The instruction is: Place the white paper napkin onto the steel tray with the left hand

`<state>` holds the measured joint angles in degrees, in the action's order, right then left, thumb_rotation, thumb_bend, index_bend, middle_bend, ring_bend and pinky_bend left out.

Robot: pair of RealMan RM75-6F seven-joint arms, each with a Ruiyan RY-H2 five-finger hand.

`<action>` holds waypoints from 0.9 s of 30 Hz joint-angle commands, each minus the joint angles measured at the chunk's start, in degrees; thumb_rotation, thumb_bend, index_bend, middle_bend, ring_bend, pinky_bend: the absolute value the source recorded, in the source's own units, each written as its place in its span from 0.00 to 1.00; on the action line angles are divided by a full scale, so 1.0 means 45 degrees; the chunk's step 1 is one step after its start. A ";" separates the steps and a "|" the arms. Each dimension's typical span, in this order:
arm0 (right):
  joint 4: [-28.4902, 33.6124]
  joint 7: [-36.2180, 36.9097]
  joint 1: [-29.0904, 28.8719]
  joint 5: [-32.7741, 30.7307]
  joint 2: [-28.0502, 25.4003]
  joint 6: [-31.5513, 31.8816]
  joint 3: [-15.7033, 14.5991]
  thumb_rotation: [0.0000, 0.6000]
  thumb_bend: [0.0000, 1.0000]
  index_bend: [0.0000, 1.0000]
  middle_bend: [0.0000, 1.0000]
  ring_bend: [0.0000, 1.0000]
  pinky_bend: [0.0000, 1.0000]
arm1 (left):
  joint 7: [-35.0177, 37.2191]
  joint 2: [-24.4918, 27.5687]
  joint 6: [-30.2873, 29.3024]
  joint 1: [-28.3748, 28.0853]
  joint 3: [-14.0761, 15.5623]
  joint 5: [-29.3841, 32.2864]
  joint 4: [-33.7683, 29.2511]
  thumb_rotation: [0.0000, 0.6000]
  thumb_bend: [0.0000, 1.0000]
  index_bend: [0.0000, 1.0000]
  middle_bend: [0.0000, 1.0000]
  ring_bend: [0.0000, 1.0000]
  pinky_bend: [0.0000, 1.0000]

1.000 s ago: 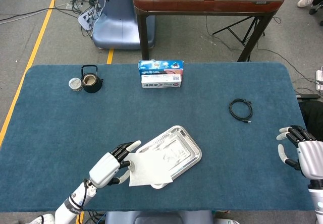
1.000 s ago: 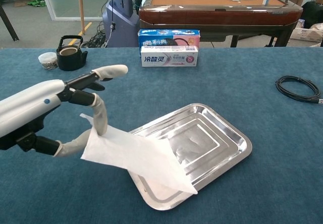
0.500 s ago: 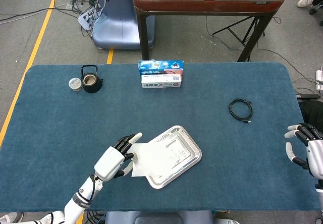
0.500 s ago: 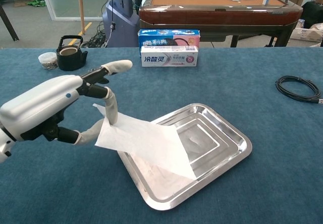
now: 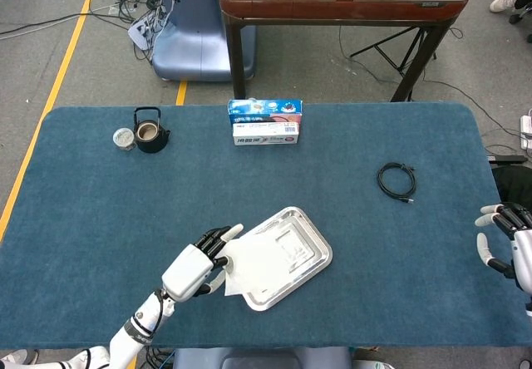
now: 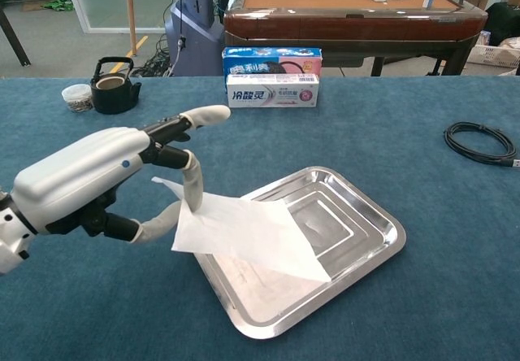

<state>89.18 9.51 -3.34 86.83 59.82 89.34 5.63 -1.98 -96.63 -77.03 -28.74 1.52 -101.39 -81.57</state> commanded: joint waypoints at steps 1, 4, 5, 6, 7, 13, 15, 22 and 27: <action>0.0016 -0.0026 -0.0015 0.0036 -0.0071 -0.0095 -0.0051 1.00 0.48 0.46 0.35 0.22 0.38 | -0.0077 0.0052 0.0138 -0.0069 0.0033 -0.0002 -0.0131 1.00 0.58 0.64 0.00 0.00 0.11; 0.0058 -0.0064 -0.0030 0.0075 -0.0177 -0.0204 -0.0110 1.00 0.48 0.46 0.35 0.22 0.38 | -0.0152 0.0152 0.0389 -0.0180 0.0029 0.0068 -0.0280 1.00 0.58 0.63 0.00 0.00 0.11; 0.0072 -0.0100 -0.0028 0.0084 -0.0210 -0.0219 -0.0123 1.00 0.48 0.46 0.35 0.22 0.38 | -0.0173 0.0182 0.0461 -0.0210 0.0020 0.0103 -0.0320 1.00 0.58 0.63 0.00 0.00 0.11; 0.0096 -0.0154 -0.0019 0.0089 -0.0255 -0.0234 -0.0140 1.00 0.48 0.46 0.35 0.22 0.38 | -0.0180 0.0225 0.0537 -0.0241 0.0013 0.0143 -0.0373 1.00 0.58 0.62 0.00 0.00 0.11; 0.0119 -0.0197 -0.0010 0.0091 -0.0293 -0.0241 -0.0153 1.00 0.48 0.46 0.35 0.22 0.38 | -0.0186 0.0258 0.0593 -0.0260 0.0012 0.0175 -0.0409 1.00 0.58 0.62 0.00 0.00 0.11; 0.0322 -0.0474 -0.0006 0.0102 -0.0548 -0.0442 -0.0271 1.00 0.46 0.46 0.35 0.22 0.38 | -0.0305 0.0371 0.0753 -0.0368 -0.0038 0.0241 -0.0566 1.00 0.47 0.51 0.00 0.00 0.11; 0.0397 -0.0523 -0.0020 0.0120 -0.0642 -0.0548 -0.0325 1.00 0.44 0.46 0.35 0.22 0.38 | -0.0421 0.0367 0.0783 -0.0409 -0.0089 0.0255 -0.0604 1.00 0.40 0.46 0.00 0.00 0.11; 0.0577 -0.0735 -0.0047 0.0190 -0.0877 -0.0763 -0.0457 1.00 0.37 0.46 0.35 0.22 0.38 | -0.0852 0.0396 0.0998 -0.0471 -0.0193 0.0479 -0.0935 1.00 0.18 0.32 0.00 0.00 0.11; 0.0632 -0.0780 -0.0066 0.0115 -0.0958 -0.0868 -0.0466 1.00 0.36 0.46 0.35 0.22 0.38 | -0.0872 0.0486 0.1212 -0.0511 -0.0202 0.0691 -0.1196 1.00 0.09 0.28 0.00 0.00 0.11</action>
<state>92.01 5.99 -3.63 87.35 55.52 85.44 3.53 -5.94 -94.57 -71.77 -30.98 0.62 -98.47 -86.73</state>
